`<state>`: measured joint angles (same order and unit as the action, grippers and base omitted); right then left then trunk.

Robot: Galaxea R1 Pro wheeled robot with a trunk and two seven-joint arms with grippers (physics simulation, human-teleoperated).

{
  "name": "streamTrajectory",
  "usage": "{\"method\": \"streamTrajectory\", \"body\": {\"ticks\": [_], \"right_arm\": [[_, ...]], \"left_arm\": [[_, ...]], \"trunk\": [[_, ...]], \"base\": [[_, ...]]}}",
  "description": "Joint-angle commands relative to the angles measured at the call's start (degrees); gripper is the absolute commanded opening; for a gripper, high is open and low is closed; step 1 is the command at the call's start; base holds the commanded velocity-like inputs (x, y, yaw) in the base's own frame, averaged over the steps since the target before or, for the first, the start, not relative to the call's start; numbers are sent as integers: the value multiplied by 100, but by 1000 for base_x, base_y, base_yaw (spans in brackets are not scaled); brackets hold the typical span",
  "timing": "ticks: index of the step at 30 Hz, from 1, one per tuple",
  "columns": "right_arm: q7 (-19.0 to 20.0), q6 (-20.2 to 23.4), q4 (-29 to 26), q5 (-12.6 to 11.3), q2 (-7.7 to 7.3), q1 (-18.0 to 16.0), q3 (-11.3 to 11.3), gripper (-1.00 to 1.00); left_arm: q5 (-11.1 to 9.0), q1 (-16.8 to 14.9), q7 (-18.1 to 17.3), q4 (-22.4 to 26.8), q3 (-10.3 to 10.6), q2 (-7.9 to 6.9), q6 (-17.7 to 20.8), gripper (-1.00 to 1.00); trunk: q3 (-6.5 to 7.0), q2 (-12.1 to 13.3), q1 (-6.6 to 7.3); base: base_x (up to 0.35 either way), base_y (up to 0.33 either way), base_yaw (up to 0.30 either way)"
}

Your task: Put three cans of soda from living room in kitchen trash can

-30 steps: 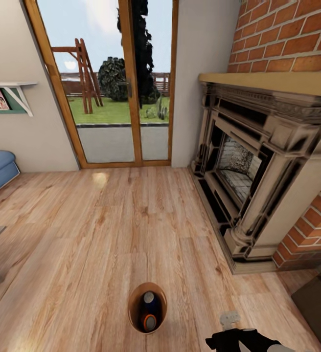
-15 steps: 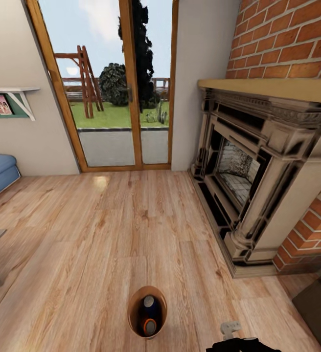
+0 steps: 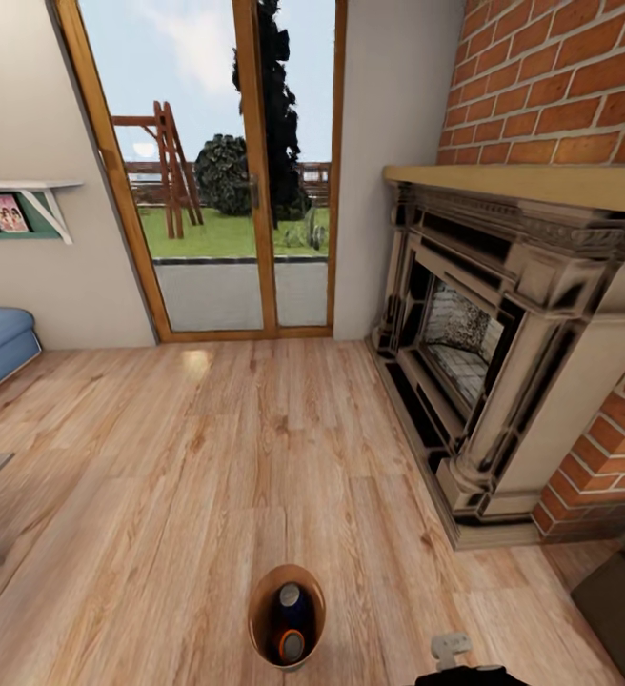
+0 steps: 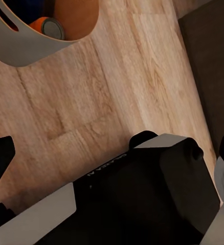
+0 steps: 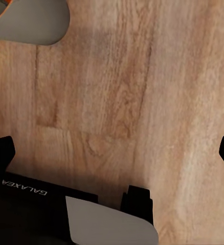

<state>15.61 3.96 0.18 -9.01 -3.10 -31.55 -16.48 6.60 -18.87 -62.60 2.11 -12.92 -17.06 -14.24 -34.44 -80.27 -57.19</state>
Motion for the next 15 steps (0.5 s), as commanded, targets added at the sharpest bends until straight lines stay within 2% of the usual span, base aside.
{"method": "streamTrajectory", "body": {"ticks": [1, 15], "right_arm": [[1, 0, 0, -1, -5, 16, 1, 100], [7, -47, 0, -5, -50, 313, 12, 100]], "left_arm": [[2, 3, 2, 0, 0, 0, 0, 100], [8, 18, 18, 0, 0, 1, 0, 100]], "trunk": [[10, 0, 0], [142, 0, 0]], "base": [[0, 0, 0], [0, 0, 0]]}}
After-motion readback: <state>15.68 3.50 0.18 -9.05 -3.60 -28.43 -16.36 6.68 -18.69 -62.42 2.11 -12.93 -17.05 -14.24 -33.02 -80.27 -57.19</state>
